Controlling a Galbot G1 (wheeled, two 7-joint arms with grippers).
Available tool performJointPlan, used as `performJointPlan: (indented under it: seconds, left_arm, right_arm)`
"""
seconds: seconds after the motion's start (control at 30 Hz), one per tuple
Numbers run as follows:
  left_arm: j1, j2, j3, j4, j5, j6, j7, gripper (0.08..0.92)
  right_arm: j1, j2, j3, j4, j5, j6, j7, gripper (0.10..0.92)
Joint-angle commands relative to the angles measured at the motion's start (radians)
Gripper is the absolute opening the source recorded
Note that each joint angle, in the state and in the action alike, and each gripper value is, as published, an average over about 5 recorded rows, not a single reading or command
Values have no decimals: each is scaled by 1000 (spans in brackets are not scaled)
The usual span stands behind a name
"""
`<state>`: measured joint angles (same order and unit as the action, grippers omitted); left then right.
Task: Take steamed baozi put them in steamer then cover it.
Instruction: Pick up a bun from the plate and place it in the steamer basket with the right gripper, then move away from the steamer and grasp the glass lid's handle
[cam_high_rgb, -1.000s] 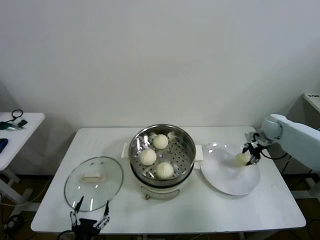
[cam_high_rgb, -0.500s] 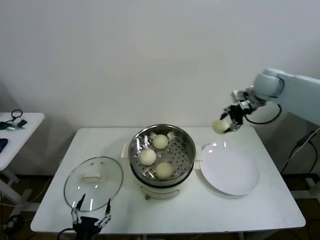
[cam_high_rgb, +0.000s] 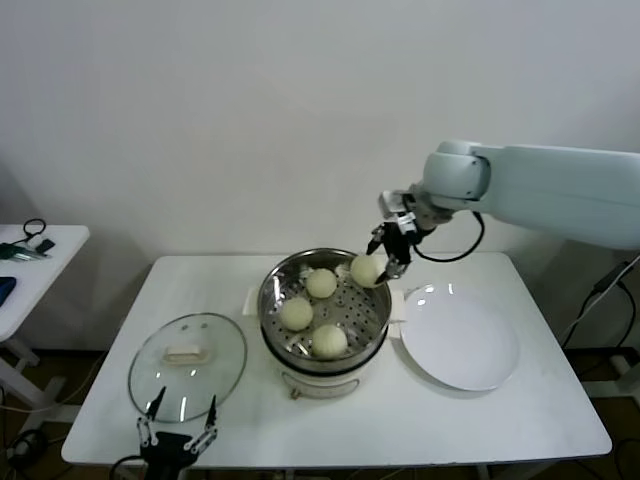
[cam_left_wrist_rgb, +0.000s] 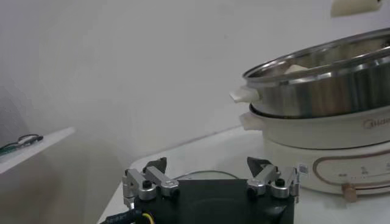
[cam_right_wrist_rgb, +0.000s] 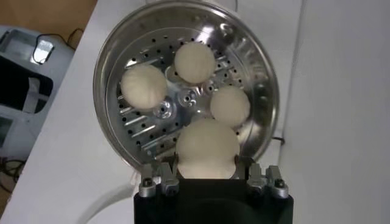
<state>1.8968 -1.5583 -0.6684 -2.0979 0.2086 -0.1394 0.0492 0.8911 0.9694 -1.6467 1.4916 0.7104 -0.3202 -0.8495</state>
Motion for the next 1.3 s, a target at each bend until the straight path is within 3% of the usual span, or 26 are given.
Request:
performJointPlan:
  seconds: [0.03,0.63,0.93,1.13,1.3]
  left_arm:
    - [0,-1,1,-1,-1,0,0,823]
    - [-1,-3,-5,-1,-5,1,0,823]
    - [1,-2,-6,-8,-7,1,0,823]
    - [7,0,-6,-24,-8,6,5,823]
    - [10,7,-6,-42,-19,5,3,823]
  right_arm:
    - [-129,80,-13,-18,-62,-45,64,636]
    - [-243,109,41,-75,-101,-69,99,637]
    - [-121,91,10,-71,-82,1,-2,805]
    - [-6,2,41,-72,44,44,-68,822]
    - [-28,-132,171,-49,224,-36,148,823]
